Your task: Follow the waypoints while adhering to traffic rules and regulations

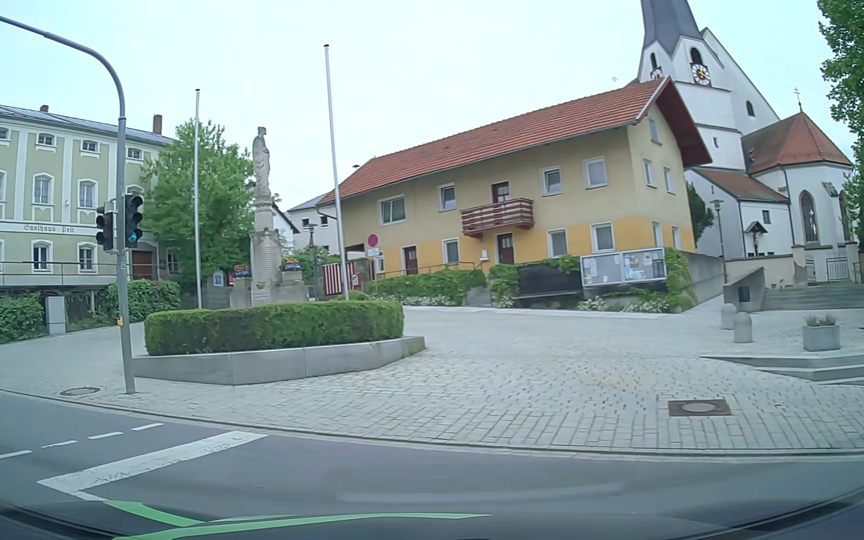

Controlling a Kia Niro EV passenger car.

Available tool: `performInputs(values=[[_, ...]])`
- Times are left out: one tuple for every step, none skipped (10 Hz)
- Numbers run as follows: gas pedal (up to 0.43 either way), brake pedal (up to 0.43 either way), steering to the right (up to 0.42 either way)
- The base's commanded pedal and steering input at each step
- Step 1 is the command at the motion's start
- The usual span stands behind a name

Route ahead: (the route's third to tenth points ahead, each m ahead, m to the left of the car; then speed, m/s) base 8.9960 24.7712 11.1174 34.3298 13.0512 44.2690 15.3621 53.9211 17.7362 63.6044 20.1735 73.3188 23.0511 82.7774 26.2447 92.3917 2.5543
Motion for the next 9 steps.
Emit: performInputs(values=[[0.197,0.000,-0.642],[0.228,0.000,-0.641],[0.228,0.000,-0.641],[0.228,0.000,-0.641],[0.248,0.000,-0.635],[0.260,0.000,-0.626],[0.260,0.000,-0.622],[0.280,0.000,-0.618],[0.280,0.000,-0.609]])
